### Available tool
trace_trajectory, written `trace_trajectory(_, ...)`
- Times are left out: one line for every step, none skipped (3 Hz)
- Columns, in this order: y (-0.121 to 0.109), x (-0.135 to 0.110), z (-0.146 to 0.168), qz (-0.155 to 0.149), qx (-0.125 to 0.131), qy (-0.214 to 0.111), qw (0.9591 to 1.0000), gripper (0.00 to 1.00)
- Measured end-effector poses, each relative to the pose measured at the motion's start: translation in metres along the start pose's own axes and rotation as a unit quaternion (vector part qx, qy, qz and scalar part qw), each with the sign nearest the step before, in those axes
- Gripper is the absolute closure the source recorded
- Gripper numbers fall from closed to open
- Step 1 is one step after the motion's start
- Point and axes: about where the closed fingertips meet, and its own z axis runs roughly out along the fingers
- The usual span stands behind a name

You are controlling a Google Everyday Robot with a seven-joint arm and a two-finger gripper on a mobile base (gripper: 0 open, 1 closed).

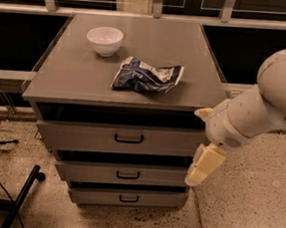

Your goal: Open top drawer

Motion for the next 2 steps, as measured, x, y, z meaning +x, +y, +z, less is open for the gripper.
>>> trace_trajectory(0.0016,-0.0058,0.0264,0.0,0.001,-0.019,0.9998,0.0)
trace_trajectory(-0.0005,-0.0016,0.0327,0.003,0.0,-0.02,0.9998,0.0)
